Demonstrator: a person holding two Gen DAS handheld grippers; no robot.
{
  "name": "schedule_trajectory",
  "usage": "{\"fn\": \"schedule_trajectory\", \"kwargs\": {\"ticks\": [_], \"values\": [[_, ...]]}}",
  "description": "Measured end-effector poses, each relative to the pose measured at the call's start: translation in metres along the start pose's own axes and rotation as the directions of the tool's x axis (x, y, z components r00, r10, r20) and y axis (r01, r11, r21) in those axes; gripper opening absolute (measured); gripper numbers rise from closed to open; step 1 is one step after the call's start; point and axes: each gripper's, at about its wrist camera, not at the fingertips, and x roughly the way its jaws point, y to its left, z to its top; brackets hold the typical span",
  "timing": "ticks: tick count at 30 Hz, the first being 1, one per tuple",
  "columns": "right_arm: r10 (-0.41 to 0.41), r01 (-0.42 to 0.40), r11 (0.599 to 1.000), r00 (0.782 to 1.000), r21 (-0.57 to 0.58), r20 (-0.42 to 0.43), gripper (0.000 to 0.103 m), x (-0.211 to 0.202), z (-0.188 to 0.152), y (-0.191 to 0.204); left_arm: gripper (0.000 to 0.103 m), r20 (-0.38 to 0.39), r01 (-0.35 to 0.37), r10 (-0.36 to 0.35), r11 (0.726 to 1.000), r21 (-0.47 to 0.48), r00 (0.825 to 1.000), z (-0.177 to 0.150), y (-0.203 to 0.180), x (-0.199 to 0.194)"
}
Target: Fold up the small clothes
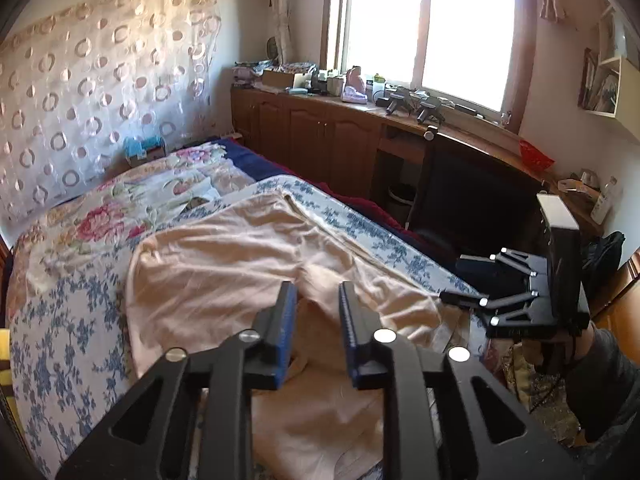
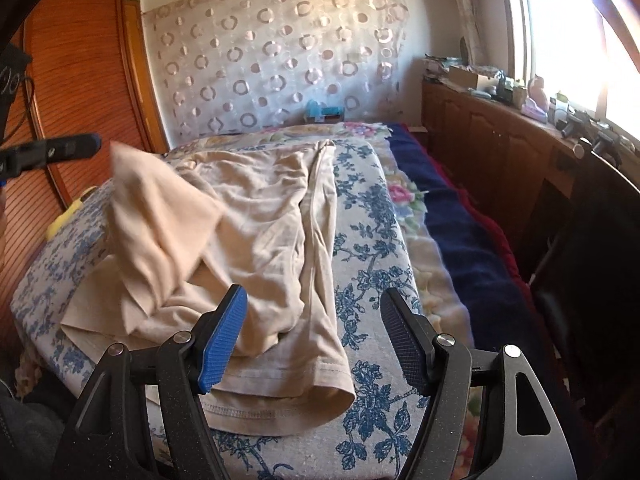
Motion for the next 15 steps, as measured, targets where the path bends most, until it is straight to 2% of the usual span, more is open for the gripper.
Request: {"fn": "schedule_trajectory", "kwargs": {"ticks": [5, 15], "values": [[0.010, -0.010, 1.000, 1.000, -0.001, 0.008, 0.071, 0.000, 0.006, 0.003, 0.024, -0.004, -0.057, 0.057, 0.998, -0.021, 0.998, -0.020, 0.015, -0.006], [0.065, -0.064, 0.996, 0.998, -0.068, 0.012, 0.071, 0.009, 0.025, 0.034, 0.025, -0.015, -0.150, 0.149, 0.975, -0.162, 0.989, -0.066, 0.065, -0.022]]}}
